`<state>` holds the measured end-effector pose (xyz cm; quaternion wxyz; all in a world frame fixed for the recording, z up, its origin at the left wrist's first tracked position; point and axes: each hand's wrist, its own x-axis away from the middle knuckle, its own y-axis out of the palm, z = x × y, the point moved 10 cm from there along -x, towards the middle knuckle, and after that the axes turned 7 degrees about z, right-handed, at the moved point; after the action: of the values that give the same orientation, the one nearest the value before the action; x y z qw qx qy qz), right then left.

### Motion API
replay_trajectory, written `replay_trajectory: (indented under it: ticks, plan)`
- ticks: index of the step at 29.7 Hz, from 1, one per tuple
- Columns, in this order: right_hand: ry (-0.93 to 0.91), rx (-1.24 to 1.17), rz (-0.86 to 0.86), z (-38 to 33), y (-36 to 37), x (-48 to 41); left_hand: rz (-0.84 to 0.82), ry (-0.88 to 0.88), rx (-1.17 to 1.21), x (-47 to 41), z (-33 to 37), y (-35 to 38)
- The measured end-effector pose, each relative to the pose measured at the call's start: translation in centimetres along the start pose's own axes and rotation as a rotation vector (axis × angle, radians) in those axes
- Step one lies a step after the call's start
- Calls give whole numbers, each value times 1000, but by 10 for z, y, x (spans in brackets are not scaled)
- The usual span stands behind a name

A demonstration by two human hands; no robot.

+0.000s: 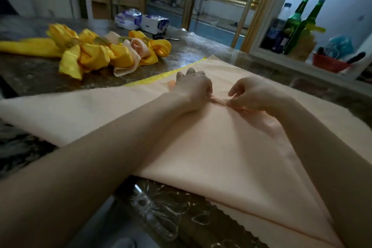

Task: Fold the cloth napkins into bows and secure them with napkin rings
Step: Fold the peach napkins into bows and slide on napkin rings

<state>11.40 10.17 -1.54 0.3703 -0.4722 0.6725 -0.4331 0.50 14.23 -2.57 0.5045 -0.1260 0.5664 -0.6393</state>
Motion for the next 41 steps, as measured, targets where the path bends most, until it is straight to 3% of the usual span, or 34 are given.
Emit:
replay_trajectory:
  ticks: [13, 18, 22, 28, 33, 36, 41]
  plan:
    - [-243, 128, -1, -31, 14, 10, 124, 121, 21, 18, 20, -19]
    - [-203, 312, -179, -33, 27, 13, 36, 16, 27, 17, 13, -4]
    - [-138, 191, -239, -31, 27, 15, -69, 2, 150, 15, 7, 4]
    - [-51, -67, -130, -10, 13, 14, -37, -36, 291, 15, 0, 3]
    - [-44, 58, 117, 10, 1, 14, 44, 4, 270, 13, 0, -5]
    - [-128, -38, 246, 11, 4, 27, 70, 26, 250, 15, -1, -7]
    - [-194, -59, 305, 9, 5, 33, 105, 44, 136, 16, 2, -10]
